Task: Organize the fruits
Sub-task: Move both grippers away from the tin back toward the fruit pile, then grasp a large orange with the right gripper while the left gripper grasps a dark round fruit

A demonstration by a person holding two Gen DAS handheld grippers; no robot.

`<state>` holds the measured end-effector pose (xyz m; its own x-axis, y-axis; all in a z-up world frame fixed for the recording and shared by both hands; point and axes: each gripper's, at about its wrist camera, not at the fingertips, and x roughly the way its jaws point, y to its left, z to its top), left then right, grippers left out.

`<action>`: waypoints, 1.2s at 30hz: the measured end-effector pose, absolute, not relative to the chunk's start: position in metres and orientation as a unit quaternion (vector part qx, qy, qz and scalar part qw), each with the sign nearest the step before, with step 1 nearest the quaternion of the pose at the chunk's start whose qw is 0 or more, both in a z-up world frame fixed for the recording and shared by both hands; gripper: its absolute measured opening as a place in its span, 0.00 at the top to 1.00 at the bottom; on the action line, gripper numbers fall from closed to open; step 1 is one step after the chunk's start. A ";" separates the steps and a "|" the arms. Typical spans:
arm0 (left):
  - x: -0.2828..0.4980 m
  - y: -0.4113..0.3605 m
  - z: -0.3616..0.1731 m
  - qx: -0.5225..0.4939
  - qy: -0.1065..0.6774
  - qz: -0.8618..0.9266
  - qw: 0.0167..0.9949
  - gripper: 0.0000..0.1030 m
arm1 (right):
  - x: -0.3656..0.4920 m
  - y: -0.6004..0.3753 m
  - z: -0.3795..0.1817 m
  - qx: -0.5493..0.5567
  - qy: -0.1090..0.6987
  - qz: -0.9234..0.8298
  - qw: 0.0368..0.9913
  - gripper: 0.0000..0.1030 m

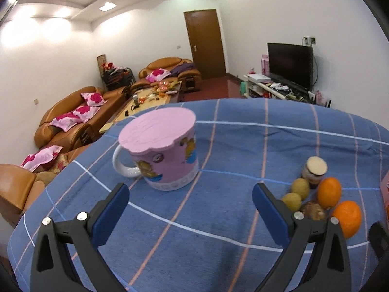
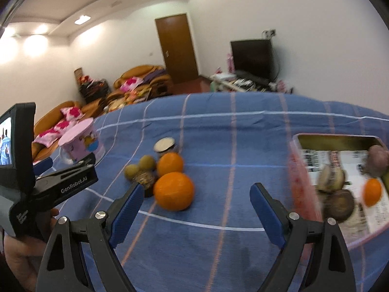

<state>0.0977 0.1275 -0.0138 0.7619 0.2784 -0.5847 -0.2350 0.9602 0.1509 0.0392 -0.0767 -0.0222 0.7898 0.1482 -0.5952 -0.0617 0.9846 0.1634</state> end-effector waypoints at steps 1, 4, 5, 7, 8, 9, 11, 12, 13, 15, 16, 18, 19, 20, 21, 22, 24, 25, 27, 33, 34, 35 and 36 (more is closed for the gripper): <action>0.099 0.128 -0.015 0.033 0.320 0.137 0.937 0.00 | 0.044 -0.073 -0.024 0.067 0.328 0.059 0.940 0.16; 0.101 0.127 -0.019 0.032 0.329 0.132 0.935 0.00 | 0.059 -0.063 -0.030 0.063 0.352 0.065 0.931 0.30; 0.102 0.127 -0.019 0.033 0.330 0.128 0.935 0.00 | 0.064 -0.059 -0.032 0.061 0.362 0.067 0.928 0.37; 0.099 0.125 -0.019 0.036 0.331 0.123 0.935 0.00 | 0.072 -0.053 -0.037 0.058 0.382 0.070 0.920 0.42; 0.099 0.124 -0.020 0.038 0.332 0.122 0.935 0.00 | 0.076 -0.051 -0.039 0.059 0.389 0.072 0.917 0.42; 0.100 0.123 -0.020 0.040 0.333 0.121 0.934 0.00 | 0.078 -0.050 -0.040 0.060 0.394 0.074 0.914 0.42; 0.099 0.123 -0.020 0.040 0.335 0.118 0.934 0.00 | 0.083 -0.049 -0.045 0.065 0.408 0.078 0.908 0.43; 0.099 0.122 -0.020 0.039 0.337 0.114 0.934 0.01 | 0.085 -0.049 -0.047 0.068 0.413 0.082 0.904 0.49; 0.100 0.121 -0.020 0.037 0.339 0.109 0.934 0.01 | 0.087 -0.050 -0.049 0.073 0.420 0.086 0.901 0.51; 0.097 0.122 -0.020 0.032 0.343 0.093 0.934 0.05 | 0.086 -0.053 -0.049 0.080 0.419 0.091 0.900 0.52; 0.096 0.121 -0.020 0.029 0.345 0.084 0.934 0.06 | 0.086 -0.053 -0.049 0.079 0.419 0.093 0.900 0.52; 0.095 0.119 -0.020 0.027 0.349 0.070 0.934 0.10 | 0.083 -0.053 -0.049 0.078 0.419 0.097 0.899 0.53; 0.095 0.118 -0.020 0.027 0.350 0.064 0.934 0.11 | 0.082 -0.053 -0.049 0.079 0.419 0.097 0.900 0.53; 0.094 0.117 -0.021 0.026 0.351 0.055 0.934 0.14 | 0.080 -0.054 -0.049 0.084 0.416 0.095 0.900 0.53; 0.093 0.115 -0.020 0.023 0.351 0.046 0.935 0.16 | 0.076 -0.057 -0.047 0.092 0.409 0.094 0.903 0.53; 0.092 0.114 -0.020 0.020 0.351 0.034 0.936 0.18 | 0.073 -0.061 -0.045 0.097 0.400 0.092 0.907 0.53; 0.089 0.112 -0.018 0.010 0.350 0.005 0.937 0.22 | 0.061 -0.067 -0.036 0.090 0.374 0.077 0.920 0.53; 0.088 0.109 -0.016 0.004 0.351 -0.015 0.936 0.23 | 0.054 -0.070 -0.032 0.082 0.360 0.069 0.927 0.53; 0.085 0.101 -0.015 0.001 0.354 -0.049 0.934 0.26 | 0.042 -0.076 -0.025 0.063 0.338 0.054 0.937 0.53; 0.081 0.076 -0.019 0.003 0.373 -0.123 0.920 0.45 | 0.008 -0.098 -0.014 0.035 0.309 0.036 0.950 0.53; 0.082 0.073 -0.021 0.002 0.380 -0.130 0.916 0.47 | 0.006 -0.101 -0.013 0.034 0.307 0.036 0.950 0.53; 0.083 0.071 -0.024 0.002 0.386 -0.134 0.913 0.49 | 0.004 -0.102 -0.012 0.033 0.305 0.037 0.951 0.53; 0.083 0.067 -0.025 0.001 0.390 -0.137 0.911 0.51 | 0.002 -0.104 -0.011 0.031 0.303 0.038 0.952 0.53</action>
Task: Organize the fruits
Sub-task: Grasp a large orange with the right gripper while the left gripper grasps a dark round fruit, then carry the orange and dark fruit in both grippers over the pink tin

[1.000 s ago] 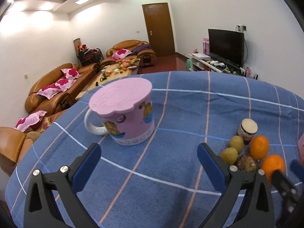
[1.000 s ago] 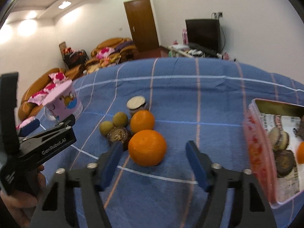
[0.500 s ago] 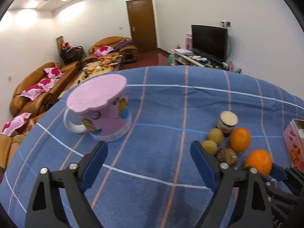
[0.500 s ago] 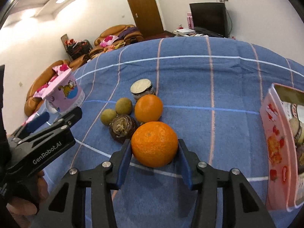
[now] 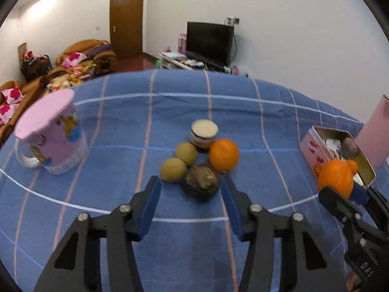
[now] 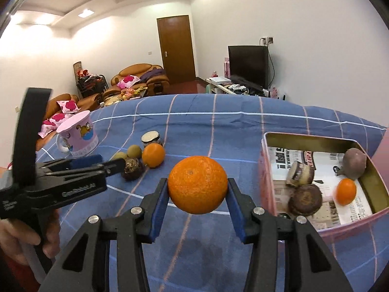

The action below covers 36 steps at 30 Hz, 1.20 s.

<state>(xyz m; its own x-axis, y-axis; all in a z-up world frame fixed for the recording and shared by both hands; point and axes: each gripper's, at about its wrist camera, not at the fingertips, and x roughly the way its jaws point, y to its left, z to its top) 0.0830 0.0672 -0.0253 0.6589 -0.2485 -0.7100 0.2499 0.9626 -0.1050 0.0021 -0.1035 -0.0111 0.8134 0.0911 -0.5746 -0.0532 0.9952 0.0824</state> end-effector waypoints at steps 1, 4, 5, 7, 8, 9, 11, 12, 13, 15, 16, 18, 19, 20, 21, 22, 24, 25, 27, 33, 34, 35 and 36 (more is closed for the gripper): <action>0.084 0.066 -0.028 -0.001 0.394 -0.140 0.908 0.51 | 0.002 -0.103 -0.012 0.031 0.302 0.039 0.952 0.53; 0.090 0.062 -0.034 -0.003 0.405 -0.145 0.903 0.52 | 0.003 -0.103 -0.011 0.038 0.303 0.046 0.951 0.53; 0.092 0.060 -0.038 -0.002 0.409 -0.144 0.901 0.56 | 0.003 -0.103 -0.011 0.040 0.304 0.047 0.951 0.53; 0.100 0.055 -0.043 -0.006 0.428 -0.145 0.892 0.62 | 0.003 -0.104 -0.010 0.041 0.305 0.048 0.950 0.53; 0.101 0.054 -0.043 -0.010 0.427 -0.146 0.892 0.62 | 0.003 -0.105 -0.010 0.042 0.304 0.049 0.950 0.53; 0.103 0.053 -0.043 -0.012 0.428 -0.146 0.892 0.61 | 0.004 -0.105 -0.009 0.044 0.304 0.050 0.950 0.53; 0.105 0.052 -0.044 -0.014 0.430 -0.144 0.891 0.60 | 0.004 -0.106 -0.009 0.047 0.305 0.051 0.950 0.53; 0.106 0.051 -0.044 -0.015 0.430 -0.143 0.891 0.60 | 0.003 -0.105 -0.010 0.049 0.305 0.052 0.950 0.53; 0.107 0.050 -0.044 -0.014 0.430 -0.141 0.892 0.60 | 0.002 -0.106 -0.009 0.049 0.306 0.053 0.949 0.53; 0.109 0.047 -0.044 -0.011 0.430 -0.139 0.892 0.61 | 0.001 -0.105 -0.010 0.048 0.307 0.053 0.949 0.53; 0.109 0.047 -0.043 -0.010 0.430 -0.138 0.892 0.61 | 0.002 -0.105 -0.010 0.047 0.307 0.052 0.949 0.53; 0.109 0.046 -0.043 -0.010 0.429 -0.138 0.893 0.62 | 0.002 -0.104 -0.011 0.046 0.307 0.052 0.949 0.53; 0.109 0.045 -0.044 -0.013 0.429 -0.140 0.892 0.63 | 0.001 -0.104 -0.011 0.045 0.307 0.051 0.949 0.53; 0.108 0.046 -0.043 -0.019 0.428 -0.143 0.892 0.63 | 0.002 -0.104 -0.011 0.045 0.307 0.050 0.950 0.53; 0.106 0.047 -0.042 -0.024 0.426 -0.146 0.892 0.63 | 0.002 -0.105 -0.012 0.045 0.306 0.048 0.950 0.53; 0.105 0.050 -0.040 -0.032 0.421 -0.149 0.894 0.63 | 0.002 -0.105 -0.011 0.045 0.305 0.046 0.950 0.53; 0.098 0.054 -0.034 -0.041 0.399 -0.148 0.904 0.63 | 0.002 -0.107 -0.011 0.045 0.301 0.042 0.952 0.53; 0.093 0.055 -0.029 -0.041 0.383 -0.146 0.911 0.63 | 0.001 -0.107 -0.010 0.044 0.297 0.040 0.953 0.53; 0.083 0.057 -0.021 -0.036 0.355 -0.138 0.924 0.63 | -0.001 -0.108 -0.007 0.038 0.288 0.034 0.956 0.53; 0.067 0.065 -0.007 -0.032 0.291 -0.087 0.952 0.63 | -0.006 -0.110 0.000 0.012 0.253 0.010 0.967 0.53; 0.068 0.068 -0.005 -0.034 0.287 -0.081 0.954 0.63 | -0.007 -0.112 0.001 0.009 0.248 0.007 0.969 0.53; 0.067 0.072 -0.005 -0.035 0.283 -0.074 0.956 0.63 | -0.006 -0.113 0.001 0.009 0.247 0.006 0.969 0.53; 0.066 0.073 -0.003 -0.036 0.279 -0.066 0.957 0.63 | -0.006 -0.114 0.001 0.009 0.246 0.004 0.969 0.53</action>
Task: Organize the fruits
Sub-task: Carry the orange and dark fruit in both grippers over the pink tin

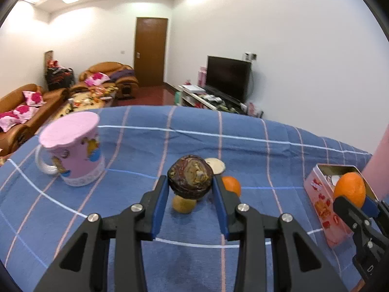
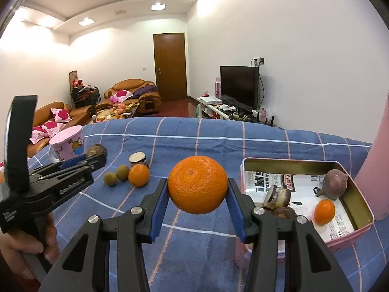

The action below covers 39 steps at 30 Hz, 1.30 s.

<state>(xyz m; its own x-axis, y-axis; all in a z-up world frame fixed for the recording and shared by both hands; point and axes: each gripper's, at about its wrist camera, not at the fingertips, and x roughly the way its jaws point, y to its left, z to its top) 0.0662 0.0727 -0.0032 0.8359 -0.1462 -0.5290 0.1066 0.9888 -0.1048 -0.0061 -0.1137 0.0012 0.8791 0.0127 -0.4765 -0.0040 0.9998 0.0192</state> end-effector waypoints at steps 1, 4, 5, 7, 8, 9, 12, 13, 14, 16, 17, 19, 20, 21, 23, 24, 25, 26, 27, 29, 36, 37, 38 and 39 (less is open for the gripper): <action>0.064 0.074 -0.002 -0.037 0.274 -0.060 0.959 0.63 | -0.006 -0.115 0.001 0.009 0.246 0.002 0.969 0.53; 0.055 0.079 0.000 -0.041 0.266 -0.048 0.962 0.63 | -0.004 -0.117 0.000 0.012 0.250 0.001 0.968 0.53; 0.052 0.079 -0.001 -0.043 0.265 -0.045 0.962 0.63 | -0.003 -0.118 0.000 0.012 0.250 0.001 0.968 0.53; 0.047 0.078 0.000 -0.046 0.262 -0.039 0.963 0.63 | -0.004 -0.118 0.000 0.012 0.249 0.003 0.968 0.53; 0.043 0.076 0.000 -0.047 0.260 -0.036 0.964 0.63 | -0.005 -0.117 0.000 0.013 0.248 0.004 0.969 0.53; 0.040 0.074 0.000 -0.046 0.258 -0.033 0.965 0.63 | -0.006 -0.117 0.001 0.013 0.247 0.006 0.969 0.53; 0.032 0.067 0.000 -0.040 0.252 -0.033 0.966 0.63 | -0.008 -0.118 0.002 0.010 0.244 0.006 0.970 0.53; 0.030 0.064 0.001 -0.038 0.251 -0.032 0.967 0.63 | -0.009 -0.119 0.002 0.010 0.245 0.005 0.970 0.53; 0.028 0.061 0.001 -0.036 0.250 -0.031 0.967 0.63 | -0.009 -0.121 0.002 0.010 0.245 0.005 0.969 0.53; 0.025 0.057 0.001 -0.035 0.247 -0.029 0.968 0.63 | -0.012 -0.126 0.002 0.009 0.245 0.002 0.969 0.53; 0.023 0.056 0.001 -0.035 0.247 -0.028 0.968 0.63 | -0.013 -0.128 0.002 0.009 0.245 0.001 0.969 0.53; 0.020 0.051 0.002 -0.033 0.245 -0.028 0.968 0.63 | -0.015 -0.133 0.002 0.009 0.245 -0.002 0.970 0.53; 0.019 0.049 0.002 -0.032 0.245 -0.028 0.969 0.63 | -0.016 -0.136 0.002 0.008 0.244 -0.004 0.970 0.53; 0.017 0.046 0.002 -0.031 0.245 -0.029 0.969 0.63 | -0.018 -0.140 0.002 0.007 0.244 -0.006 0.970 0.53; 0.014 0.038 0.002 -0.024 0.243 -0.031 0.969 0.63 | -0.019 -0.146 0.002 0.010 0.244 -0.007 0.970 0.53; 0.012 0.034 0.002 -0.020 0.241 -0.032 0.970 0.63 | -0.020 -0.149 0.002 0.010 0.244 -0.008 0.970 0.53; 0.011 0.029 0.003 -0.016 0.238 -0.034 0.970 0.63 | -0.021 -0.152 0.002 0.010 0.244 -0.011 0.970 0.53; 0.009 0.024 0.003 -0.015 0.237 -0.036 0.971 0.63 | -0.022 -0.156 0.003 0.009 0.243 -0.014 0.970 0.53; 0.009 0.021 0.003 -0.014 0.237 -0.038 0.971 0.63 | -0.023 -0.160 0.003 0.008 0.243 -0.016 0.970 0.53; 0.007 0.012 0.003 -0.010 0.237 -0.043 0.971 0.63 | -0.026 -0.166 0.004 0.008 0.241 -0.020 0.970 0.53; 0.001 -0.018 0.004 -0.001 0.231 -0.058 0.971 0.63 | -0.033 -0.191 0.006 0.008 0.235 -0.036 0.971 0.53; 0.001 -0.023 0.005 0.002 0.230 -0.061 0.971 0.63 | -0.035 -0.196 0.007 0.008 0.233 -0.039 0.972 0.53; 0.000 -0.029 0.005 0.006 0.229 -0.065 0.971 0.63 | -0.036 -0.200 0.008 0.008 0.232 -0.042 0.972 0.53; 0.000 -0.034 0.005 0.009 0.228 -0.068 0.971 0.63 | -0.037 -0.203 0.008 0.008 0.232 -0.044 0.972 0.53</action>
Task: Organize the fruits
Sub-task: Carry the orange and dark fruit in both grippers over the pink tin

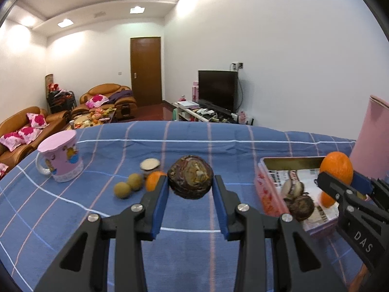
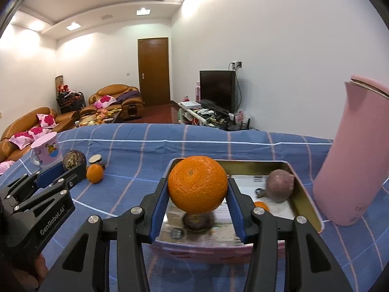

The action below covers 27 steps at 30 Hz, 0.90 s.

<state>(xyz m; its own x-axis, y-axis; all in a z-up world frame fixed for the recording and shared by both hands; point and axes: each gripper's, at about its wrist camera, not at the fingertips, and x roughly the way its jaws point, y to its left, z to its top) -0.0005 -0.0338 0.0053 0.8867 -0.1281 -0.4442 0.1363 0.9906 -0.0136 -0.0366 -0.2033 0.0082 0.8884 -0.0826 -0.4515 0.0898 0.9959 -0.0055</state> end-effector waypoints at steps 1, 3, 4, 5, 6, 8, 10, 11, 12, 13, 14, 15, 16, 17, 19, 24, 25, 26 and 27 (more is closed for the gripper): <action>-0.001 -0.040 0.006 0.012 0.227 -0.071 0.971 0.63 | -0.037 -0.207 0.009 0.008 0.232 -0.047 0.972 0.53; -0.003 -0.048 0.006 0.015 0.225 -0.078 0.971 0.63 | -0.037 -0.215 0.010 0.009 0.231 -0.052 0.971 0.53; -0.003 -0.054 0.006 0.016 0.225 -0.082 0.971 0.63 | -0.039 -0.220 0.010 0.008 0.231 -0.055 0.971 0.53; -0.003 -0.058 0.007 0.018 0.225 -0.084 0.971 0.63 | -0.039 -0.223 0.011 0.008 0.230 -0.057 0.971 0.53; -0.003 -0.063 0.007 0.019 0.225 -0.087 0.970 0.63 | -0.039 -0.226 0.011 0.007 0.230 -0.059 0.971 0.53; -0.002 -0.072 0.007 0.023 0.224 -0.094 0.970 0.63 | -0.041 -0.235 0.012 0.006 0.228 -0.063 0.972 0.53; -0.002 -0.081 0.008 0.027 0.223 -0.100 0.969 0.63 | -0.041 -0.242 0.014 0.005 0.225 -0.068 0.972 0.53; -0.001 -0.085 0.008 0.029 0.223 -0.104 0.969 0.63 | -0.042 -0.245 0.015 0.004 0.224 -0.070 0.972 0.53; -0.001 -0.090 0.008 0.031 0.224 -0.108 0.968 0.63 | -0.043 -0.248 0.015 0.004 0.223 -0.073 0.972 0.53; 0.000 -0.094 0.008 0.032 0.224 -0.110 0.968 0.63 | -0.044 -0.252 0.016 0.003 0.223 -0.076 0.972 0.53; 0.000 -0.099 0.008 0.033 0.224 -0.114 0.967 0.63 | -0.044 -0.257 0.016 0.002 0.222 -0.081 0.972 0.53; 0.001 -0.102 0.008 0.034 0.224 -0.117 0.967 0.63 | -0.044 -0.261 0.016 0.002 0.222 -0.084 0.971 0.53; 0.001 -0.107 0.008 0.035 0.224 -0.121 0.966 0.63 | -0.045 -0.266 0.016 0.003 0.221 -0.089 0.971 0.53; 0.001 -0.111 0.009 0.036 0.224 -0.124 0.966 0.63 | -0.045 -0.269 0.016 0.004 0.221 -0.093 0.971 0.53; 0.002 -0.120 0.009 0.037 0.225 -0.131 0.965 0.63 | -0.046 -0.277 0.017 0.006 0.220 -0.100 0.970 0.53; 0.005 -0.138 0.009 0.041 0.228 -0.147 0.962 0.63 | -0.049 -0.299 0.020 0.009 0.213 -0.129 0.968 0.53; 0.005 -0.143 0.010 0.041 0.228 -0.150 0.961 0.63 | -0.049 -0.305 0.020 0.011 0.213 -0.134 0.968 0.53; 0.007 -0.147 0.010 0.041 0.229 -0.153 0.960 0.63 | -0.049 -0.309 0.020 0.014 0.213 -0.138 0.967 0.53; 0.008 -0.151 0.009 0.041 0.230 -0.157 0.960 0.63 | -0.049 -0.311 0.020 0.016 0.214 -0.142 0.966 0.53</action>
<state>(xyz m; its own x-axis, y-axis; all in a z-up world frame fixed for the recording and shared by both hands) 0.0076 -0.1512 0.0094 0.8451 -0.2822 -0.4540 0.3197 0.9475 0.0063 -0.0492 -0.3111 0.0203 0.8686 -0.2670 -0.4175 0.2808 0.9593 -0.0294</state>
